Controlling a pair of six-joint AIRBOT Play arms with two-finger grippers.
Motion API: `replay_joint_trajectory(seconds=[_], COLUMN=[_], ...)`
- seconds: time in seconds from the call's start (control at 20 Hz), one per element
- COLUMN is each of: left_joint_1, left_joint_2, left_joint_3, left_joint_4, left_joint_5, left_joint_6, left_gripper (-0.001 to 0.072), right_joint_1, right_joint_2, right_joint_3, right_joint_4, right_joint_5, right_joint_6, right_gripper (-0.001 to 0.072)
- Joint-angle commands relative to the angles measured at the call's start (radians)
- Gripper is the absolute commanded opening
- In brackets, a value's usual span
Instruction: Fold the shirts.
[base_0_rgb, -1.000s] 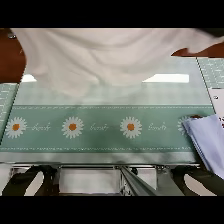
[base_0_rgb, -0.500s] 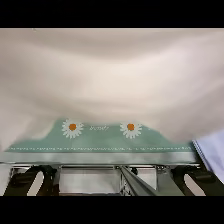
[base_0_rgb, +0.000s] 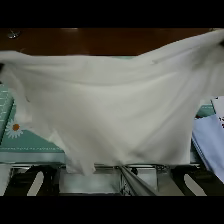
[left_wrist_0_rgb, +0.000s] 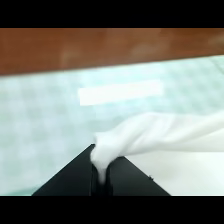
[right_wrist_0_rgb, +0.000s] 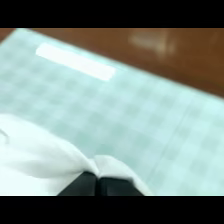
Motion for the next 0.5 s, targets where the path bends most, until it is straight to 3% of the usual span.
replay_joint_trajectory(seconds=[0.0, 0.2, 0.45], left_joint_1=[-0.002, -0.002, -0.002], left_joint_2=[-0.04, -0.238, -0.512], left_joint_3=[-0.289, -0.363, -0.357], left_joint_4=[0.0, -0.009, -0.107], left_joint_5=[0.251, 0.487, 0.724], left_joint_6=[-0.007, -0.006, -0.006], left_gripper=[0.0022, 0.0022, 0.0023], right_joint_1=[-0.001, -0.001, -0.001], right_joint_2=[-0.155, -0.474, -0.842], right_joint_3=[-0.192, -0.101, 0.191], right_joint_4=[0.01, 0.043, 0.172], right_joint_5=[-0.164, -0.322, -0.385], right_joint_6=[-0.014, 0.008, 0.045], right_gripper=[0.003, 0.003, 0.003])
